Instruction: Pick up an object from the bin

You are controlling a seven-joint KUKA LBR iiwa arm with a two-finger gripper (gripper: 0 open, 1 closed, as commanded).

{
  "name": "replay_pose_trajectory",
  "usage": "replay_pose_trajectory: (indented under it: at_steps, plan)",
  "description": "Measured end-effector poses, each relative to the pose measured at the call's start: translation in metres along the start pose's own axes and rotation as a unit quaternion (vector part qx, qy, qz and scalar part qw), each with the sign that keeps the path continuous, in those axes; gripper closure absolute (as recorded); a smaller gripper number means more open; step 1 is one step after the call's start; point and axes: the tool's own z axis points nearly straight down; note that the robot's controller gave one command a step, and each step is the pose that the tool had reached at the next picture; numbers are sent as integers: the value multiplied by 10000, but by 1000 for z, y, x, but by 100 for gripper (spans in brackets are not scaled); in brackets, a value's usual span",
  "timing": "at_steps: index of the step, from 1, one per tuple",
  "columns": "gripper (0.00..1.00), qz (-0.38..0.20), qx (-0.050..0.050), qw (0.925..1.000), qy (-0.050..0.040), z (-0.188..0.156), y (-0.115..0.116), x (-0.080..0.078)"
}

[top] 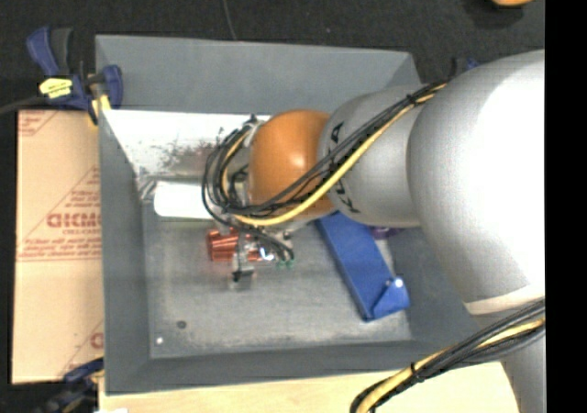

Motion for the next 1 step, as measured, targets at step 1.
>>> replay_pose_trajectory:
  at_steps: [1]
  plan:
    - [100, -118, -26, 9999, -5, -171, -19, 39]
